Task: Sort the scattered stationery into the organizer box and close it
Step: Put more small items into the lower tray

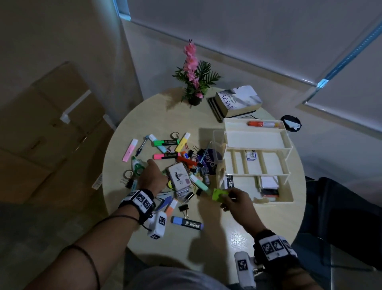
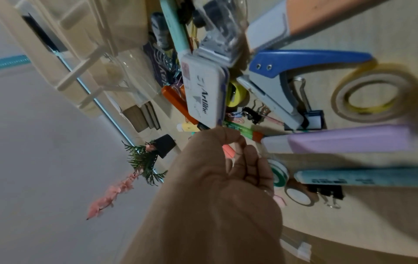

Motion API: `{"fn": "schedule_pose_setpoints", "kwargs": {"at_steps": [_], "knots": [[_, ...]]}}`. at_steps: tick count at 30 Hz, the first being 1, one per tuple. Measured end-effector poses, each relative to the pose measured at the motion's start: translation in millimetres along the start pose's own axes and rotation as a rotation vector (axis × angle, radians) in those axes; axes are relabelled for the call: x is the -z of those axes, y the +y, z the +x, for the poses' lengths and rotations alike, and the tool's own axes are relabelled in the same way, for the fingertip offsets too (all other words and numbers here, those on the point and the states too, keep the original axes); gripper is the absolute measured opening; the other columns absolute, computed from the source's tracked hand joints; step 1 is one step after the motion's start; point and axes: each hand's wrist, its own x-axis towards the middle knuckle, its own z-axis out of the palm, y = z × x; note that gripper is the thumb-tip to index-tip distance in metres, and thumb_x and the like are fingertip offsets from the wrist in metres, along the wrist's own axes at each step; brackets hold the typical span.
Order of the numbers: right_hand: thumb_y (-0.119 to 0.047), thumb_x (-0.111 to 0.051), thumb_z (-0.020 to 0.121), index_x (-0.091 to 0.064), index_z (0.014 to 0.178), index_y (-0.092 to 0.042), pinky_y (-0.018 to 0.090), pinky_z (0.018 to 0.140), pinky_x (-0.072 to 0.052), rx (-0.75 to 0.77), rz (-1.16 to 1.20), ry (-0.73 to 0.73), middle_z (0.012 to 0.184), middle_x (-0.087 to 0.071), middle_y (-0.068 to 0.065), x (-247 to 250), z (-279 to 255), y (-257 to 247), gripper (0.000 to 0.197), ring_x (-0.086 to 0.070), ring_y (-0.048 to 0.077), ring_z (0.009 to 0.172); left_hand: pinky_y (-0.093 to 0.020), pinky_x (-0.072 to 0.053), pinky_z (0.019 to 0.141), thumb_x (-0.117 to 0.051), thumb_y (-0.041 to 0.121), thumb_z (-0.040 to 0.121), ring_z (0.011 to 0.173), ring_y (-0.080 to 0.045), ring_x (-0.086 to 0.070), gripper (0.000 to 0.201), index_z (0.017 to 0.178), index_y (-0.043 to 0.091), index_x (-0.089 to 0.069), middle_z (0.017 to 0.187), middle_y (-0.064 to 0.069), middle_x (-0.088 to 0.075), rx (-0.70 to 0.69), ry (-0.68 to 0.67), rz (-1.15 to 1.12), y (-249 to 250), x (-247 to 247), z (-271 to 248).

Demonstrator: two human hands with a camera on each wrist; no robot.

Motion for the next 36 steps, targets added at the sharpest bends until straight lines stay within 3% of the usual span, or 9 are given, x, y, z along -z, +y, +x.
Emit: {"fn": "schedule_pose_setpoints", "kwargs": {"at_steps": [5, 11, 15, 20, 23, 25, 27, 29, 36], "knots": [[-0.011, -0.075, 0.095, -0.063, 0.104, -0.008, 0.029, 0.052, -0.050, -0.091, 0.152, 0.101, 0.077, -0.076, 0.012, 30, 8, 11, 0.015, -0.070, 0.019, 0.059, -0.041, -0.057, 0.075, -0.063, 0.047, 0.090, 0.096, -0.033, -0.066, 0.051, 0.120, 0.005, -0.057, 0.114, -0.015, -0.065, -0.062, 0.027, 0.081, 9, -18, -15], [-0.002, -0.069, 0.098, -0.056, 0.106, -0.001, 0.032, 0.059, -0.059, -0.120, 0.364, 0.165, 0.082, -0.076, 0.023, 51, 10, 23, 0.015, -0.073, 0.030, 0.066, -0.046, -0.061, 0.082, -0.081, 0.079, 0.056, 0.108, -0.038, -0.066, 0.102, 0.123, 0.006, -0.056, 0.119, -0.016, -0.064, -0.026, 0.046, 0.050, 32, -47, -33], [0.000, -0.067, 0.098, -0.057, 0.099, 0.000, 0.037, 0.063, -0.063, -0.111, 0.398, 0.284, 0.078, -0.076, 0.018, 73, 13, 41, 0.010, -0.075, 0.033, 0.067, -0.052, -0.061, 0.082, -0.092, 0.065, 0.055, 0.106, -0.041, -0.066, 0.104, 0.127, 0.009, -0.043, 0.118, -0.015, -0.061, 0.083, 0.041, -0.004, 41, -52, -27], [0.002, -0.062, 0.101, -0.068, 0.105, 0.005, 0.032, 0.069, -0.062, -0.178, 0.464, 0.385, 0.094, -0.073, 0.024, 98, 28, 68, 0.008, -0.071, 0.031, 0.075, -0.038, -0.064, 0.051, -0.088, 0.053, 0.059, 0.069, -0.019, -0.076, 0.058, 0.103, 0.023, -0.063, 0.094, -0.005, -0.077, 0.099, 0.057, -0.304, 5, -88, 15], [0.002, -0.064, 0.099, -0.073, 0.102, 0.004, 0.028, 0.069, -0.061, -0.196, 0.437, 0.446, 0.092, -0.075, 0.019, 108, 39, 78, 0.010, -0.071, 0.027, 0.076, -0.043, -0.067, 0.064, -0.085, 0.049, 0.069, 0.076, -0.020, -0.078, 0.050, 0.105, 0.020, -0.068, 0.098, -0.004, -0.079, 0.051, 0.095, -0.462, 19, -75, -8], [-0.001, -0.065, 0.097, -0.075, 0.096, -0.004, 0.035, 0.077, -0.059, -0.223, 0.392, 0.470, 0.090, -0.077, 0.015, 111, 49, 85, 0.011, -0.072, 0.027, 0.080, -0.035, -0.065, 0.073, -0.084, 0.019, 0.087, 0.085, -0.022, -0.075, 0.038, 0.113, 0.006, -0.060, 0.101, -0.005, -0.074, 0.008, 0.139, -0.569, 48, -46, -51], [-0.003, -0.067, 0.095, -0.075, 0.098, -0.010, 0.042, 0.083, -0.062, -0.268, 0.406, 0.479, 0.093, -0.077, 0.014, 114, 58, 90, 0.011, -0.075, 0.029, 0.087, -0.013, -0.054, 0.060, -0.080, 0.006, 0.090, 0.079, -0.012, -0.068, 0.035, 0.109, 0.003, -0.051, 0.094, -0.002, -0.066, -0.038, 0.193, -0.632, 63, -32, -81], [-0.009, -0.069, 0.092, -0.075, 0.104, -0.012, 0.047, 0.086, -0.064, -0.311, 0.411, 0.474, 0.097, -0.077, 0.012, 117, 67, 95, 0.014, -0.075, 0.030, 0.092, -0.010, -0.048, 0.050, -0.079, 0.010, 0.092, 0.074, -0.007, -0.065, 0.029, 0.102, 0.000, -0.053, 0.086, 0.000, -0.066, -0.094, 0.191, -0.635, 74, -25, -105], [-0.008, -0.066, 0.089, -0.074, 0.094, -0.016, 0.041, 0.072, -0.063, -0.268, 0.434, 0.423, 0.093, -0.078, 0.009, 128, 78, 98, 0.013, -0.074, 0.032, 0.090, -0.017, -0.056, 0.069, -0.075, 0.008, 0.094, 0.083, -0.004, -0.074, 0.007, 0.095, 0.010, -0.068, 0.090, 0.003, -0.077, -0.255, -0.124, -0.645, 121, -72, -160]]}}
